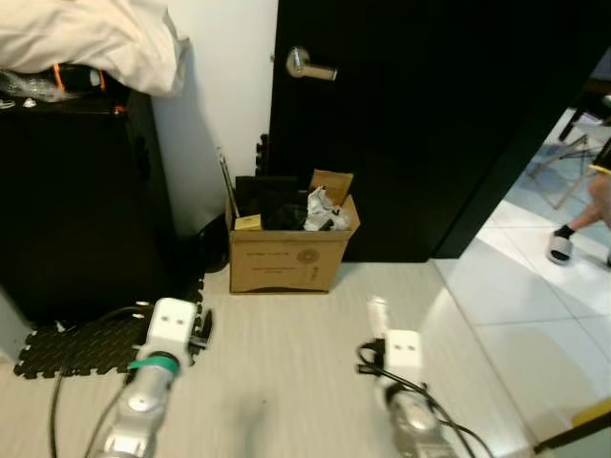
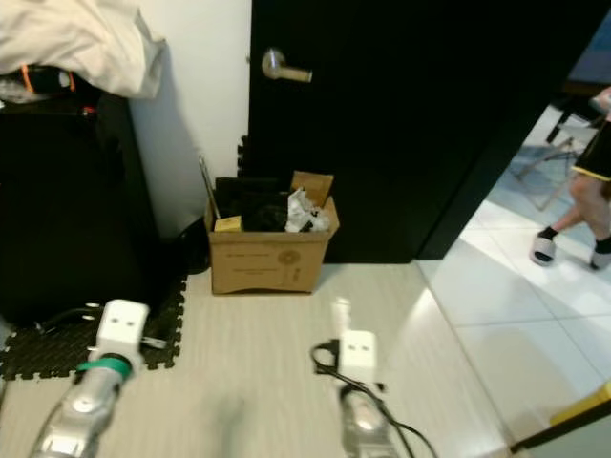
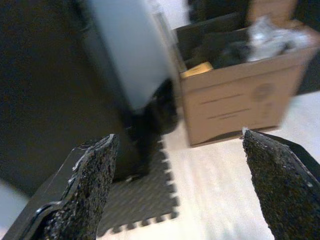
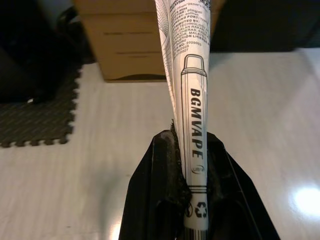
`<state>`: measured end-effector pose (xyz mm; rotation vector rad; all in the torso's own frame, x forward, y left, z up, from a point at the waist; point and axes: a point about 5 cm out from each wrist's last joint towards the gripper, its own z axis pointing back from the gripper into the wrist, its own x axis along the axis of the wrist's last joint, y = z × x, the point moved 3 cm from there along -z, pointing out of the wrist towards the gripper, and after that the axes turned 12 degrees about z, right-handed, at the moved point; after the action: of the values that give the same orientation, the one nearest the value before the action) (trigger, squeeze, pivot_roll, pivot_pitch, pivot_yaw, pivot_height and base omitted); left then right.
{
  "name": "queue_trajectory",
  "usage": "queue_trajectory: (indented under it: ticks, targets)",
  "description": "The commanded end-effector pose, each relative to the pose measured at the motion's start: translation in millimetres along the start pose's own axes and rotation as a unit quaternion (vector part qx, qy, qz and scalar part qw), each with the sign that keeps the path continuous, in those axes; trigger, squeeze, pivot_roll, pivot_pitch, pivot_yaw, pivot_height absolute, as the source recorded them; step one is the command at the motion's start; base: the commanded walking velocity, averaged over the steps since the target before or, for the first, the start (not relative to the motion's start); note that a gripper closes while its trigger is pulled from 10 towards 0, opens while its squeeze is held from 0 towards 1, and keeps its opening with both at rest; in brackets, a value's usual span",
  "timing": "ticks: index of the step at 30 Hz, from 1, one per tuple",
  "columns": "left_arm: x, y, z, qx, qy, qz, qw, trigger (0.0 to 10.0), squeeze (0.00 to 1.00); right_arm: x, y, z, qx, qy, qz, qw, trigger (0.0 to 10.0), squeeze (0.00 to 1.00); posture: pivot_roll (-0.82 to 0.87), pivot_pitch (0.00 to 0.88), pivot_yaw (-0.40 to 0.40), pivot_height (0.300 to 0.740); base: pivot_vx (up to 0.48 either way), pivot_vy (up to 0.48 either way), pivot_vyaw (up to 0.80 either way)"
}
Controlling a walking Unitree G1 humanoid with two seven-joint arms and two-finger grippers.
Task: Clean up the room
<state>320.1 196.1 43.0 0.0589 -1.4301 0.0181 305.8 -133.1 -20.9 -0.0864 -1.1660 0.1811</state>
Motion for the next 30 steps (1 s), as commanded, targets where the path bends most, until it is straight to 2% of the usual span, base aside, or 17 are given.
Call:
queue_trajectory:
  ticks: [1,4,19,30]
  targets:
    - [-1.3,-7.7,0.2,-0.010,0.003,0.008,1.000,10.0,0.00,-3.5,-10.0,0.2,-0.012,0.008,0.003,1.000,10.0,0.00,0.03,0.000,0.005,0.740,0.330,0.000,0.00]
    - [-2.3,-7.5,1.3,-0.009,0.004,0.007,1.000,10.0,0.00,-3.2,-10.0,0.1,-0.011,0.007,0.003,1.000,10.0,0.00,0.03,0.000,0.003,0.740,0.322,0.000,0.00]
    - [-8.3,-8.4,7.6,-0.008,0.011,0.010,1.000,10.0,0.00,-10.6,-11.1,4.3,-0.009,0.012,0.007,1.000,10.0,0.00,0.02,0.000,-0.002,0.740,0.314,0.000,-0.76]
    - [-9.3,-8.2,9.9,-0.007,0.013,0.012,1.000,10.0,0.00,-13.0,-11.4,5.6,-0.011,0.015,0.008,1.000,10.0,0.00,0.02,0.000,-0.003,0.740,0.309,0.000,0.00]
